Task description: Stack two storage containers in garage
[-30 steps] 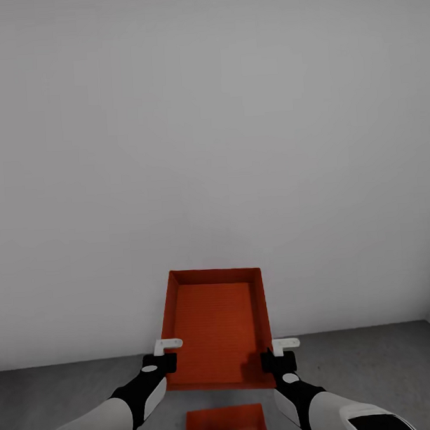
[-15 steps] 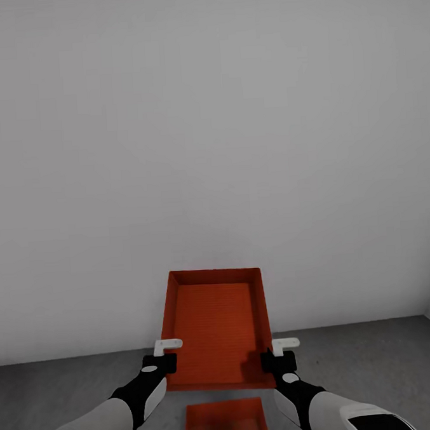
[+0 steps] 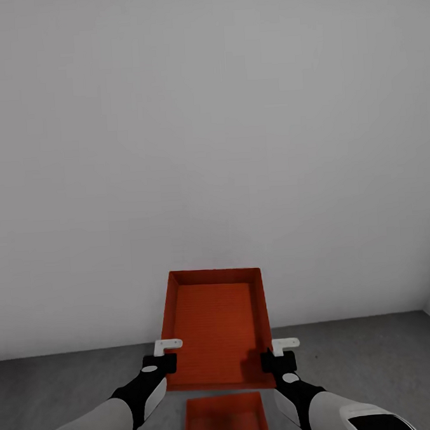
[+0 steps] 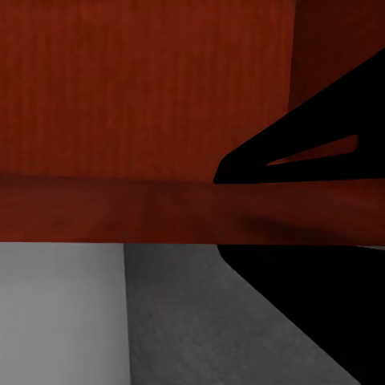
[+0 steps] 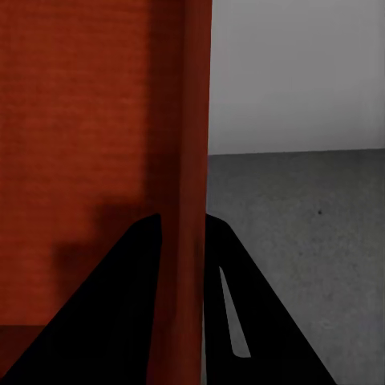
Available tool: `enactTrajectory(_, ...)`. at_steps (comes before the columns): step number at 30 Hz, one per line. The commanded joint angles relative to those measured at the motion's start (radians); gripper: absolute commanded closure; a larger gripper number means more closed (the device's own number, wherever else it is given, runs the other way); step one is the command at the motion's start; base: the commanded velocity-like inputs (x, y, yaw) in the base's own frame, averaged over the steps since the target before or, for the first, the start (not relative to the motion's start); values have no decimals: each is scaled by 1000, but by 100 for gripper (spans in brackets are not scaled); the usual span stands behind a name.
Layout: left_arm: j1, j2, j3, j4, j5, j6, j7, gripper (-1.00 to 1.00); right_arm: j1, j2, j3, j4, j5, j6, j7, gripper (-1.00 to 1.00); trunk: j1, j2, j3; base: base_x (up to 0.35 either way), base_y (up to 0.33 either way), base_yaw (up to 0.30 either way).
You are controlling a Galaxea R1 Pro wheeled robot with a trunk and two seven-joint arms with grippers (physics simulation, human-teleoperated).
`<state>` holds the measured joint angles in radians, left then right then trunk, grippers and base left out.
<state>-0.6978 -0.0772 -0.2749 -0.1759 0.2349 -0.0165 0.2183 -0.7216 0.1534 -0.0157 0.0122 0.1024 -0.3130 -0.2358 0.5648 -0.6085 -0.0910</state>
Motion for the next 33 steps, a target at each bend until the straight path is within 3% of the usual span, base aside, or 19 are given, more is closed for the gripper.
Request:
enactTrajectory(1, -2, -1, 34, 1, 84, 0, 9, 100, -1, 0, -26, -1, 2, -6, -8, 100, 0, -2, -3, 0, 0, 0)
enactTrajectory(33, -2, -1, 35, 2, 84, 1, 9, 100, -1, 0, -27, -1, 2, -12, -8, 100, 0, -2, -54, 0, 0, 0)
